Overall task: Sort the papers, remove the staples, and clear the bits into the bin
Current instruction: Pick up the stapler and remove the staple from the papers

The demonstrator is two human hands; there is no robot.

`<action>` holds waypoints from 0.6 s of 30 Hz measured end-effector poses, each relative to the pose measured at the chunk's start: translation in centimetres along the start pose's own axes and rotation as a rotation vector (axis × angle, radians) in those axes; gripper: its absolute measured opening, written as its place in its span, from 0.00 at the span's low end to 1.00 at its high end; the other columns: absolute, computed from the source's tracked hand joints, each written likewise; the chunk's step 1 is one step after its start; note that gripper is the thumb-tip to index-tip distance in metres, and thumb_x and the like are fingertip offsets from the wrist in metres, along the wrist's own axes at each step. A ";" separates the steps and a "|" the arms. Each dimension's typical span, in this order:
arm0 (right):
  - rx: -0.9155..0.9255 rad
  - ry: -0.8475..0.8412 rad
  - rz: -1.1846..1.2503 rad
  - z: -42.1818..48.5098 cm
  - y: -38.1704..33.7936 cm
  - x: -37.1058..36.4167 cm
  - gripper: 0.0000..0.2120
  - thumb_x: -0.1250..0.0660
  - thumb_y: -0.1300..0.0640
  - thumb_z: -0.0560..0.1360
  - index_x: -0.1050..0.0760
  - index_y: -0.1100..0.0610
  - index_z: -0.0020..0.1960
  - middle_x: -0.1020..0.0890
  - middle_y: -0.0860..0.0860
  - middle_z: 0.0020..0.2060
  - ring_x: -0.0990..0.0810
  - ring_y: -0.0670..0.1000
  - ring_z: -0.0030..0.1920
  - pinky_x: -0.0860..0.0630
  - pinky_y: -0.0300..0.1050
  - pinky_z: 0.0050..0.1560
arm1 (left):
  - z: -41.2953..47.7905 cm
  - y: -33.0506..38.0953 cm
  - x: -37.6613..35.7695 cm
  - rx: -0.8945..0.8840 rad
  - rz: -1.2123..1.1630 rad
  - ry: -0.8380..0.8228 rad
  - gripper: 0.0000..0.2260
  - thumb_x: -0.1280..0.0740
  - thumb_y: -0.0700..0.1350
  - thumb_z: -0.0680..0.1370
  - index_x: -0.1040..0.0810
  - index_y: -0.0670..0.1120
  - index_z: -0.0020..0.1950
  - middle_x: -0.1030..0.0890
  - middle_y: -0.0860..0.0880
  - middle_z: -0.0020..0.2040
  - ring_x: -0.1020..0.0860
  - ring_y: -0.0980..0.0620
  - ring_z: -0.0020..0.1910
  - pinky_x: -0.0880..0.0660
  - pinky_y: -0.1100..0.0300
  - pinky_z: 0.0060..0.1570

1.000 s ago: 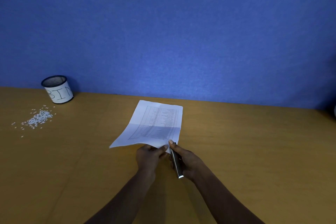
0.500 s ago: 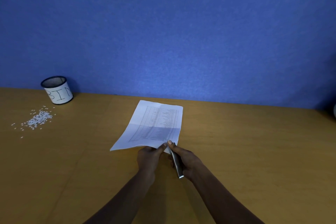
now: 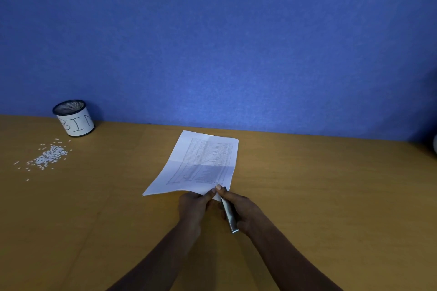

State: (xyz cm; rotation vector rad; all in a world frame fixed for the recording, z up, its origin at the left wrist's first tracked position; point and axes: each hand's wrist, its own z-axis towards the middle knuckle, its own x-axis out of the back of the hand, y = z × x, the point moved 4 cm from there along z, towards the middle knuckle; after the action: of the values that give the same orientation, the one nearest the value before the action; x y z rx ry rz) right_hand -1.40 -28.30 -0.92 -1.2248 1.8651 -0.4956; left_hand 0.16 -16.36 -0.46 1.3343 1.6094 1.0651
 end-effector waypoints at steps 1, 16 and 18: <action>0.000 0.003 -0.007 0.2 0.1 0.0 0.10 0.30 0.55 0.72 0.23 0.63 0.45 0.19 0.52 0.25 0.20 0.46 0.24 0.25 0.36 0.25 | -0.1 0.0 0.0 -0.001 0.007 0.004 0.08 0.26 0.40 0.69 0.19 0.42 0.47 0.17 0.47 0.42 0.20 0.48 0.43 0.24 0.57 0.44; 0.028 0.089 -0.030 1.1 0.5 0.8 0.21 0.24 0.55 0.65 0.22 0.67 0.52 0.18 0.56 0.32 0.19 0.50 0.28 0.24 0.40 0.29 | -0.1 -0.9 -1.1 0.128 -0.053 -0.084 0.15 0.32 0.53 0.73 0.22 0.44 0.53 0.18 0.44 0.51 0.21 0.46 0.50 0.23 0.53 0.49; 0.033 0.125 -0.060 1.3 0.6 0.9 0.25 0.23 0.53 0.63 0.22 0.68 0.53 0.17 0.59 0.37 0.17 0.54 0.35 0.21 0.44 0.36 | -0.5 -1.3 -1.8 0.192 -0.092 -0.197 0.21 0.31 0.56 0.71 0.23 0.44 0.57 0.18 0.44 0.52 0.20 0.46 0.52 0.23 0.52 0.52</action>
State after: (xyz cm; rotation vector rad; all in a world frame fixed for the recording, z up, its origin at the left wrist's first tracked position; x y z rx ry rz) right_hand -0.88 -28.65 -2.43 -1.2562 1.9205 -0.6466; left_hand -0.44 -18.36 -1.38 1.4275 1.6373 0.7150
